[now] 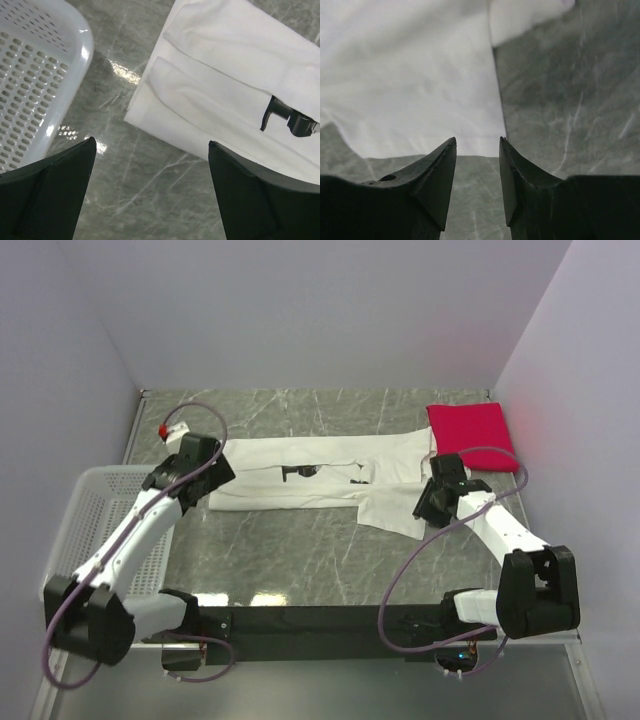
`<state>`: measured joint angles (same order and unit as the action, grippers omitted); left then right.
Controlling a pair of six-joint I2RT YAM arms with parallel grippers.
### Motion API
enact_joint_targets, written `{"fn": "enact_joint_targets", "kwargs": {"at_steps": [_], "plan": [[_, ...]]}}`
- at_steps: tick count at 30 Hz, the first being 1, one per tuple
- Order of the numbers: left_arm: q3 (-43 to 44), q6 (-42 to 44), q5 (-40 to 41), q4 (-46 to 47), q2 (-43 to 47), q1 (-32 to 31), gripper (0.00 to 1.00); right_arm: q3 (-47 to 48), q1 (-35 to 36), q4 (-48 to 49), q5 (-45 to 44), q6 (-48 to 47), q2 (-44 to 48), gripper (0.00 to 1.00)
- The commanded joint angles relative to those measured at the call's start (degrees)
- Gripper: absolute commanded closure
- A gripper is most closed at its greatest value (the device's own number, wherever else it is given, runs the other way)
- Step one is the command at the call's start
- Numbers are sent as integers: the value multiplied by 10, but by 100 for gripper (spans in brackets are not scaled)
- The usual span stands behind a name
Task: Fold and stack the t-shirts
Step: Fold the tshirt
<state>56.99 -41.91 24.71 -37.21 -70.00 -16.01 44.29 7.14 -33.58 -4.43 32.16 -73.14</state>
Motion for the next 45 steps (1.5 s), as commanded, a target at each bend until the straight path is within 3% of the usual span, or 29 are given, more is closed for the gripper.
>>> {"fn": "enact_joint_targets", "kwargs": {"at_steps": [1,7,20,23,26,27,30,37,45], "plan": [[-59,57,-4,43,87,2,0,-32,2,-3,-8,17,14,53],[-142,72,-12,105,178,2,1,-50,4,8,13,26,-18,53],[-154,69,16,115,163,2,1,-80,9,41,24,57,-56,55],[-157,71,26,118,173,2,1,-90,10,54,26,62,-58,60],[-159,72,31,120,178,3,2,-84,10,53,21,62,-51,78],[-159,72,30,120,176,2,2,-68,9,50,17,62,-48,87],[-156,72,28,116,171,3,2,-19,10,33,10,59,-43,100],[-156,72,25,117,172,3,2,112,10,14,4,59,-77,100],[-159,73,24,119,168,3,2,262,10,14,16,59,-180,100]]}}
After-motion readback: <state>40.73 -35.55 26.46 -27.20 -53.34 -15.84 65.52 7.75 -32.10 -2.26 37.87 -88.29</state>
